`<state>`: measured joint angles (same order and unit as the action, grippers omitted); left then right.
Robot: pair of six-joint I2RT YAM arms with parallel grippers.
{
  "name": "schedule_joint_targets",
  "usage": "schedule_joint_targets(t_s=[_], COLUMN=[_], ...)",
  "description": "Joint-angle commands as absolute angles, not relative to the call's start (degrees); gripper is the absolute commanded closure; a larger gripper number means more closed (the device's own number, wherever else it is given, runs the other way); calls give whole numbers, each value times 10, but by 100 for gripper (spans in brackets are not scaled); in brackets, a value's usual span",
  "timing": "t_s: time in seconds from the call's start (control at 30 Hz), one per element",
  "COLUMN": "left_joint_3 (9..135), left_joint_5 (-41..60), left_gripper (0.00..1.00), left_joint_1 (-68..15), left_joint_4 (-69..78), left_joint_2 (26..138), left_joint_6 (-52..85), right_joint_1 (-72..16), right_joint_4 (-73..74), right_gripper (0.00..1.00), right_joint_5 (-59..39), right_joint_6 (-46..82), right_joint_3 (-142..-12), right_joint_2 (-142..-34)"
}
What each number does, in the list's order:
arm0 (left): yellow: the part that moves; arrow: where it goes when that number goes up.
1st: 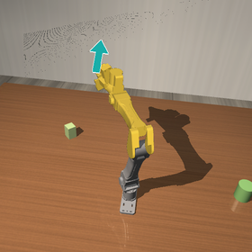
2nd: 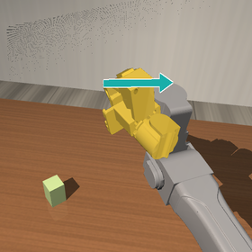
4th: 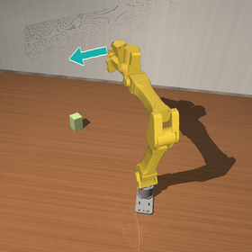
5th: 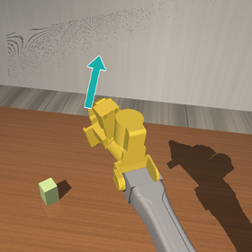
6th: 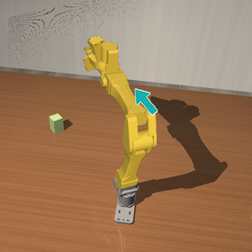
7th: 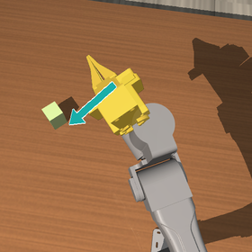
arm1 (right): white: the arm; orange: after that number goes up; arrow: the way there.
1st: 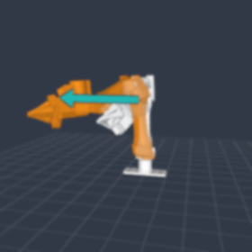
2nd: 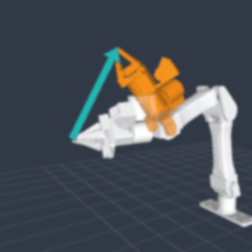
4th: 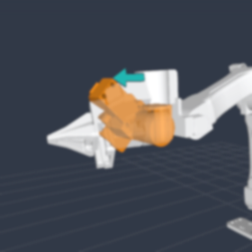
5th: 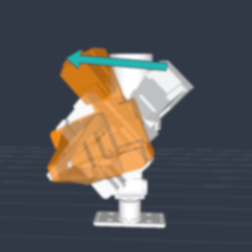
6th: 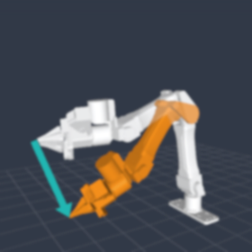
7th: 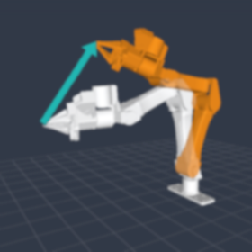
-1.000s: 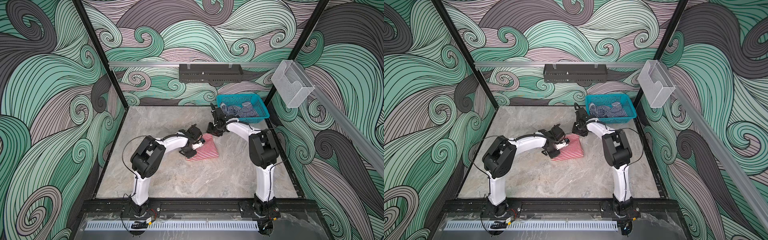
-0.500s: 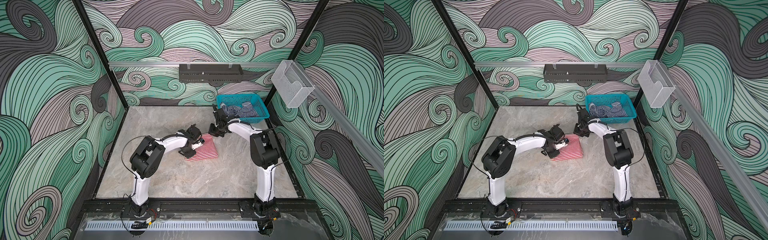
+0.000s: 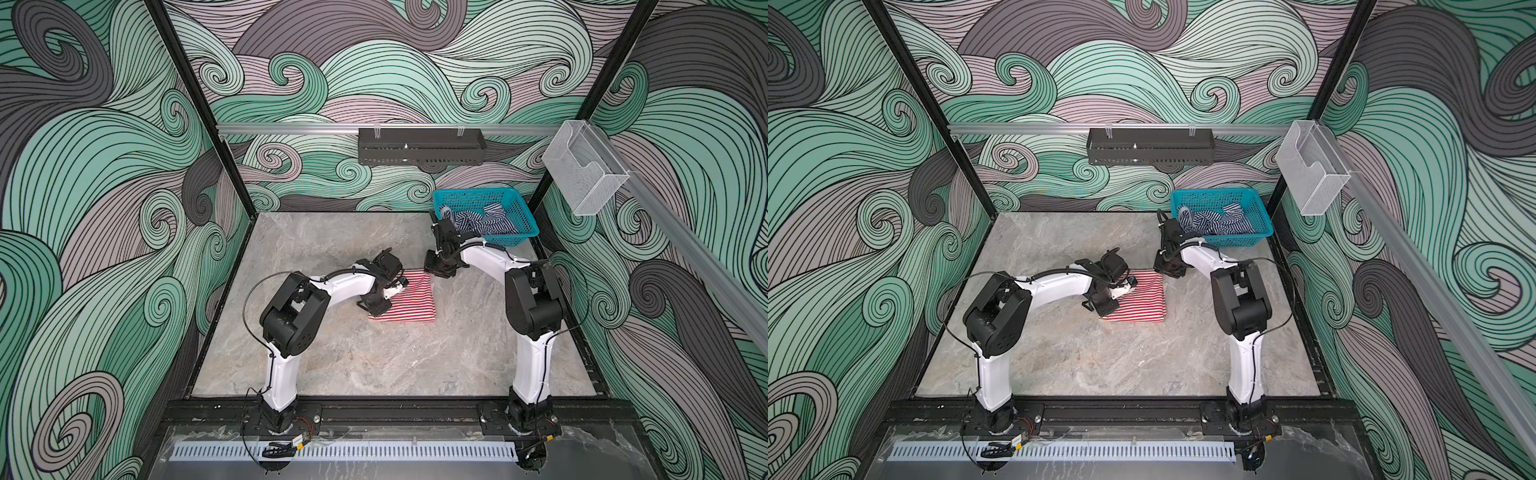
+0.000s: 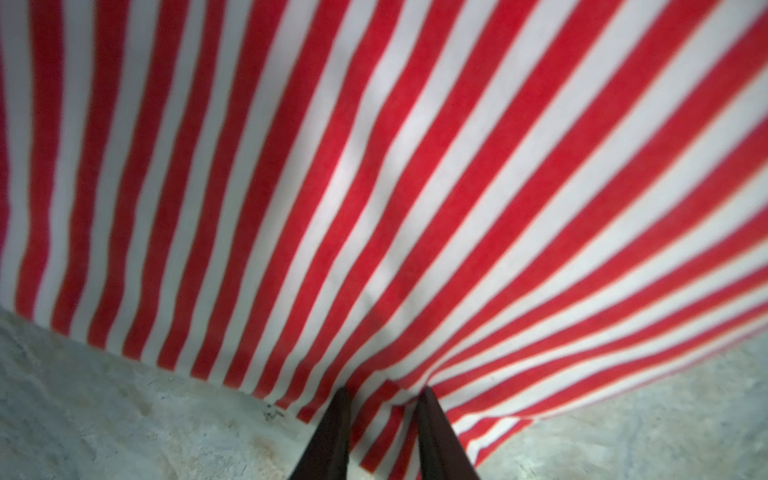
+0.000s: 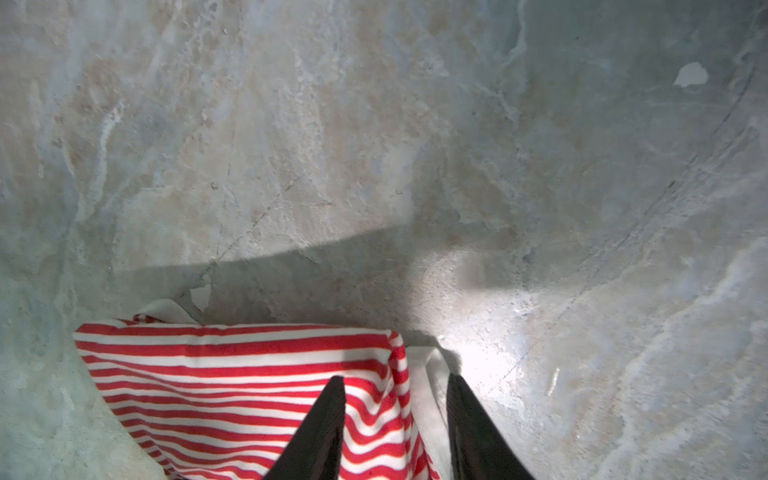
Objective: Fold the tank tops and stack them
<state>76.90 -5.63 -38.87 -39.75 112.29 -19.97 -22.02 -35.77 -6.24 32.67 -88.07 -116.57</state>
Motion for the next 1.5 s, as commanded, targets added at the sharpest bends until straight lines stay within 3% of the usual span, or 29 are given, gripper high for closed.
schedule_joint_targets(t_s=[0.0, 0.17, 0.37, 0.6, 0.93, 1.1, 1.2, 1.47], left_joint_3=[756, 735, 741, 747, 770, 761, 758, 727], left_joint_5=[-73, -49, -31, -8, -15, -28, -31, -23], left_gripper=[70, 64, 63, 63, 63, 63, 63, 61], left_joint_1=[-382, -362, -353, -353, -354, -342, -318, -208], left_joint_4=[-393, -372, -386, -394, -417, -403, -402, -393], left_joint_2=[1088, 1031, 1013, 1040, 1083, 1050, 1023, 932], left_joint_6=[-195, -196, -207, -202, -196, -196, -193, -173], right_joint_1=[-237, -262, -272, -264, -264, -277, -281, -282], right_joint_4=[-349, -312, -281, -284, -309, -312, -331, -342], right_gripper=[55, 71, 93, 100, 90, 73, 64, 55], right_joint_5=[-74, -108, -151, -134, -84, -72, -56, -42], right_joint_6=[335, 362, 389, 396, 364, 356, 349, 344], right_joint_3=[-884, -882, -891, -863, -809, -788, -781, -730], right_joint_2=[-1115, -1092, -1142, -1178, -1147, -1087, -1054, -1027])
